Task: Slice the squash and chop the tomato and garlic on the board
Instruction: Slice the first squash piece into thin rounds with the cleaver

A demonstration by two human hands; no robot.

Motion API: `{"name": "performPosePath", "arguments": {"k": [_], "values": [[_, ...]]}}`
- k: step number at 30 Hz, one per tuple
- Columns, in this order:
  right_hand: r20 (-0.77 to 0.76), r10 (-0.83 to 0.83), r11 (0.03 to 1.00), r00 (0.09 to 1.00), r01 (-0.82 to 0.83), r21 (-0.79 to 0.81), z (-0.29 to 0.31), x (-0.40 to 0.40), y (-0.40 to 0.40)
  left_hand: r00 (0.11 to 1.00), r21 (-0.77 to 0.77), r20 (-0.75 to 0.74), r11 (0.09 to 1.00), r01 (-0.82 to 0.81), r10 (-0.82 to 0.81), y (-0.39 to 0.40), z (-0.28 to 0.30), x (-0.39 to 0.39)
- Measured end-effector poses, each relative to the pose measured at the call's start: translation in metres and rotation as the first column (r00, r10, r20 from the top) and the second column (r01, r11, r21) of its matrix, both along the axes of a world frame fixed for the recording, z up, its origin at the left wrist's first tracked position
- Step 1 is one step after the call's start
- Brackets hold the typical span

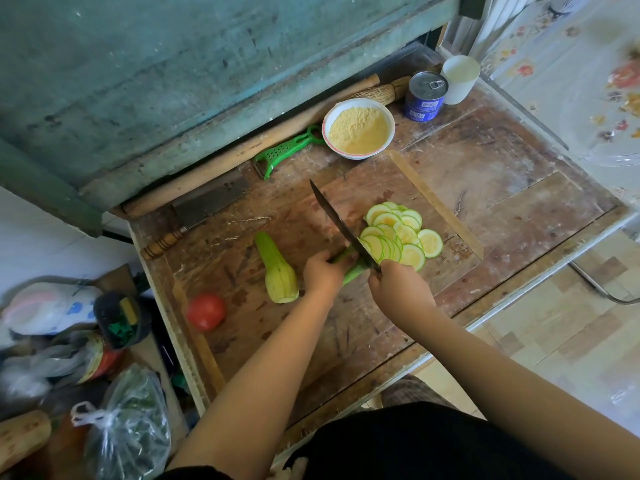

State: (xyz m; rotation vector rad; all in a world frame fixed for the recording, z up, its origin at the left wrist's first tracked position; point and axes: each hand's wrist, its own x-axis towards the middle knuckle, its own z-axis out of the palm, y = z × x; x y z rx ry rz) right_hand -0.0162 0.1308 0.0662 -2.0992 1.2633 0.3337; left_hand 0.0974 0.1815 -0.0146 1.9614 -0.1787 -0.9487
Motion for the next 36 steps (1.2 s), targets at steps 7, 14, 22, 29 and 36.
{"name": "performPosePath", "arguments": {"k": [7, 14, 22, 29, 36], "values": [[0.006, -0.059, 0.997, 0.998, 0.058, 0.056, -0.010, -0.003, -0.003, 0.999, -0.001, 0.023, 0.999, 0.042, -0.042, 0.002, 0.002, 0.000], [0.081, -0.064, 0.998, 0.995, 0.064, 0.002, 0.007, -0.019, 0.003, 0.999, -0.020, -0.036, 0.999, 0.030, -0.031, 0.003, 0.002, 0.003], [0.093, -0.042, 0.999, 0.995, 0.044, -0.017, 0.020, -0.021, 0.006, 0.999, -0.031, -0.023, 0.999, 0.028, -0.029, 0.001, 0.002, 0.003], [0.081, -0.043, 0.999, 0.996, 0.044, -0.012, 0.018, -0.022, 0.006, 0.999, -0.019, -0.026, 1.000, 0.022, -0.023, 0.001, 0.002, 0.003], [0.052, -0.036, 0.999, 0.998, 0.037, -0.021, 0.009, -0.017, 0.006, 1.000, -0.018, -0.028, 1.000, 0.013, -0.013, 0.000, 0.004, 0.001]]}}
